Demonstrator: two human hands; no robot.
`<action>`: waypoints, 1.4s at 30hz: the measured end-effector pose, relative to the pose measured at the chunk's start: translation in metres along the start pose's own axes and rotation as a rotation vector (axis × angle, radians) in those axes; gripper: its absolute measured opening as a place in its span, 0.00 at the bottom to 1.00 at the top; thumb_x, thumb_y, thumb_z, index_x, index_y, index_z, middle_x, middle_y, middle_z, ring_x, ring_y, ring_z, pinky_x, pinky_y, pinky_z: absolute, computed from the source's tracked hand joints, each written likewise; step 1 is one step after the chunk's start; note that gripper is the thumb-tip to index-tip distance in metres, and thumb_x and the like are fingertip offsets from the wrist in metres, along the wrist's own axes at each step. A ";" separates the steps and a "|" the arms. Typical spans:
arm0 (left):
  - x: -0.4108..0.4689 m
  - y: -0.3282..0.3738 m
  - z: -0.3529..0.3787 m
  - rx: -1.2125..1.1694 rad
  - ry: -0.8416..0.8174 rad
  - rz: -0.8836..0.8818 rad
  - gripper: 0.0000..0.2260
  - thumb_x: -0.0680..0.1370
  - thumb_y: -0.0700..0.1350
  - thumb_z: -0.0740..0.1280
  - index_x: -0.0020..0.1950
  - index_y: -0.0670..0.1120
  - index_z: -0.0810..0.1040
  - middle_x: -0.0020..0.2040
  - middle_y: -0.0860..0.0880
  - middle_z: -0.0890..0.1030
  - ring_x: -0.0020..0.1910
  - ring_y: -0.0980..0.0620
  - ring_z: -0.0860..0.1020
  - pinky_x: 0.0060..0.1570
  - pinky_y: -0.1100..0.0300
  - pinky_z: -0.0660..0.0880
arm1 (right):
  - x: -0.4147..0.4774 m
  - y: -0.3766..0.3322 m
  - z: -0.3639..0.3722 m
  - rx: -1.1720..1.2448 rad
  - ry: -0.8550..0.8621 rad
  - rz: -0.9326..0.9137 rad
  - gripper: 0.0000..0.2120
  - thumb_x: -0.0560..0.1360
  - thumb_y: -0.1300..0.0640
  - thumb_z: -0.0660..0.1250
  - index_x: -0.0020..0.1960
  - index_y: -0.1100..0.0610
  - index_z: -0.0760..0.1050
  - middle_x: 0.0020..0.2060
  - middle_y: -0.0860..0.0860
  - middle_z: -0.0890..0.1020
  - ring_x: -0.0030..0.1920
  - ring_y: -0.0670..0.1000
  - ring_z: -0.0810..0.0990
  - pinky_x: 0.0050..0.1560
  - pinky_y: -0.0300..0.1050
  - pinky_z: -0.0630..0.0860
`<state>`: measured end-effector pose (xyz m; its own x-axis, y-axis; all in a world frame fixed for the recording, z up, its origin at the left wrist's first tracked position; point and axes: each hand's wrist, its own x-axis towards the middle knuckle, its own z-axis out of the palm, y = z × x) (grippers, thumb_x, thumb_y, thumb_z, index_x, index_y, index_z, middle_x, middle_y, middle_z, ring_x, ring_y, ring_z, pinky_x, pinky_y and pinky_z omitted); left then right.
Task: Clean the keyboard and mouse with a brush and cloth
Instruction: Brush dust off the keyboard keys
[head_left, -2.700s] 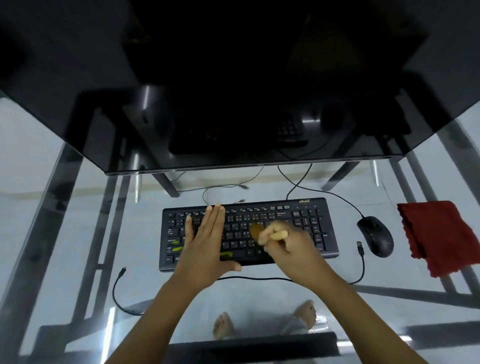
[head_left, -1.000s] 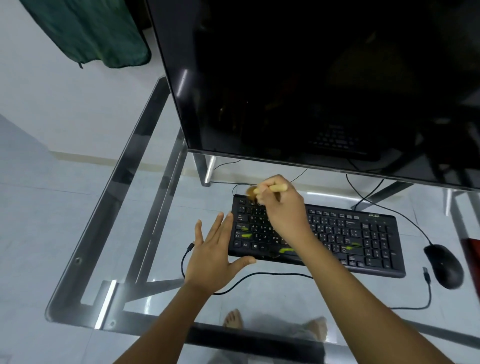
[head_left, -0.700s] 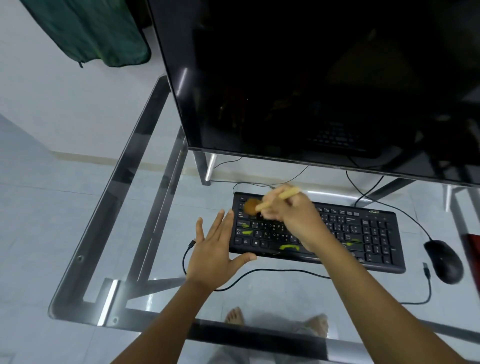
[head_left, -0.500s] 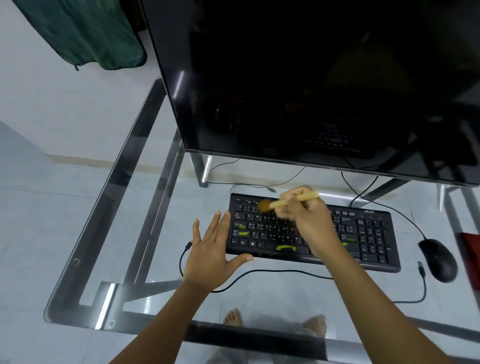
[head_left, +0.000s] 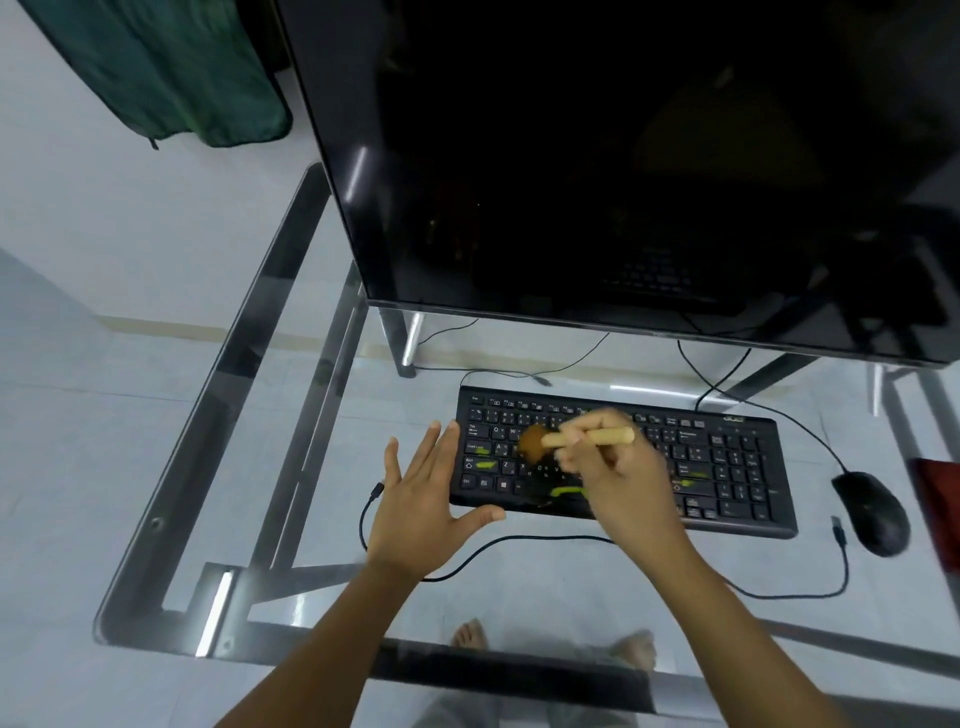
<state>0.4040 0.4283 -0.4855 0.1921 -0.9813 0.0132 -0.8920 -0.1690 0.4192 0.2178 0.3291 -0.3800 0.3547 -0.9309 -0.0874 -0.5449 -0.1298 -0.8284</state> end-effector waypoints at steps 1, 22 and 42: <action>0.000 0.000 0.000 0.005 -0.001 -0.001 0.45 0.72 0.75 0.55 0.78 0.47 0.53 0.77 0.52 0.60 0.77 0.54 0.51 0.74 0.41 0.41 | -0.001 -0.004 0.004 0.011 -0.139 0.021 0.06 0.79 0.60 0.64 0.46 0.54 0.77 0.41 0.48 0.85 0.40 0.46 0.84 0.43 0.39 0.80; 0.000 0.005 -0.002 0.016 0.002 -0.014 0.43 0.72 0.73 0.57 0.77 0.46 0.53 0.76 0.50 0.63 0.77 0.54 0.51 0.74 0.42 0.40 | 0.049 -0.012 0.035 -0.110 0.063 -0.064 0.06 0.80 0.58 0.62 0.46 0.55 0.76 0.47 0.53 0.81 0.46 0.50 0.82 0.50 0.44 0.78; 0.025 0.066 0.000 -0.072 -0.090 0.070 0.43 0.75 0.71 0.51 0.79 0.44 0.44 0.79 0.49 0.46 0.78 0.53 0.42 0.76 0.49 0.44 | 0.023 0.049 -0.043 0.033 0.074 0.131 0.06 0.80 0.62 0.63 0.47 0.57 0.77 0.44 0.55 0.84 0.45 0.53 0.85 0.50 0.42 0.81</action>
<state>0.3501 0.3926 -0.4571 0.0901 -0.9953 -0.0355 -0.8695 -0.0960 0.4845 0.1667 0.2864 -0.3993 0.2251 -0.9618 -0.1560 -0.5571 0.0044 -0.8305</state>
